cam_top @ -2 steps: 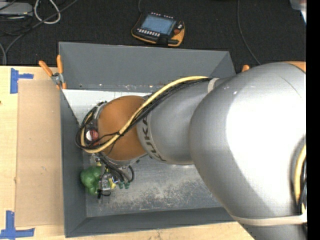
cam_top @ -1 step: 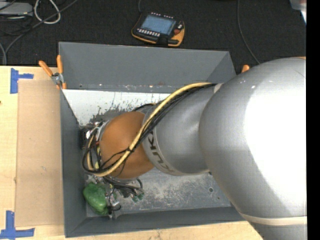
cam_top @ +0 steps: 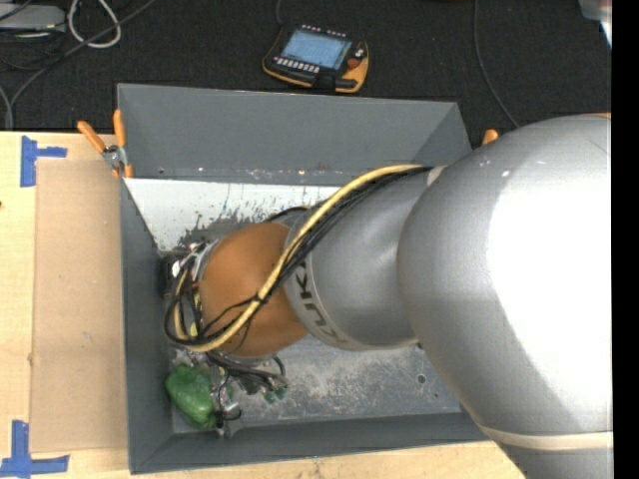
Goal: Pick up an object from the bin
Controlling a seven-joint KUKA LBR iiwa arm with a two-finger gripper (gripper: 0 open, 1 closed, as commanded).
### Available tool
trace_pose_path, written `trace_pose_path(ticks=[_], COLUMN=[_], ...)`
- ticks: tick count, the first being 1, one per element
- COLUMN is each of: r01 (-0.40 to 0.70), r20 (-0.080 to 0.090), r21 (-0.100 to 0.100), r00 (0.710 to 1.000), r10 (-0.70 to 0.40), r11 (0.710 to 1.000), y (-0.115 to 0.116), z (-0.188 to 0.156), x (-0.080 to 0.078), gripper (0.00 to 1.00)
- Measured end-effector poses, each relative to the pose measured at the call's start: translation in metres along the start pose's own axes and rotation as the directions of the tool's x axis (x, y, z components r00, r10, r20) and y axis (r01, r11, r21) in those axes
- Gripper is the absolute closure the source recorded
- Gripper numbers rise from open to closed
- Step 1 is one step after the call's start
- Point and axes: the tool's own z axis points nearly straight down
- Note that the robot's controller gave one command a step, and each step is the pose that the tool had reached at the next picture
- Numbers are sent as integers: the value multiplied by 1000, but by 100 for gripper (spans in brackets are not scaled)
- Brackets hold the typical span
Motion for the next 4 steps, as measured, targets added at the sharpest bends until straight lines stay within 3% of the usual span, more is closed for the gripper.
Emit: trace_pose_path(ticks=[2, 3, 4], r01=[-2, -2, -3], r20=[-10, -3, -10], r21=[-2, -2, -3], r00=[1000, 1000, 1000], r10=[2, 2, 3], r11=[1000, 1000, 1000], y=[1, 2, 2], z=[-22, -46, -67], x=[3, 1, 2], gripper=[100, 100, 100])
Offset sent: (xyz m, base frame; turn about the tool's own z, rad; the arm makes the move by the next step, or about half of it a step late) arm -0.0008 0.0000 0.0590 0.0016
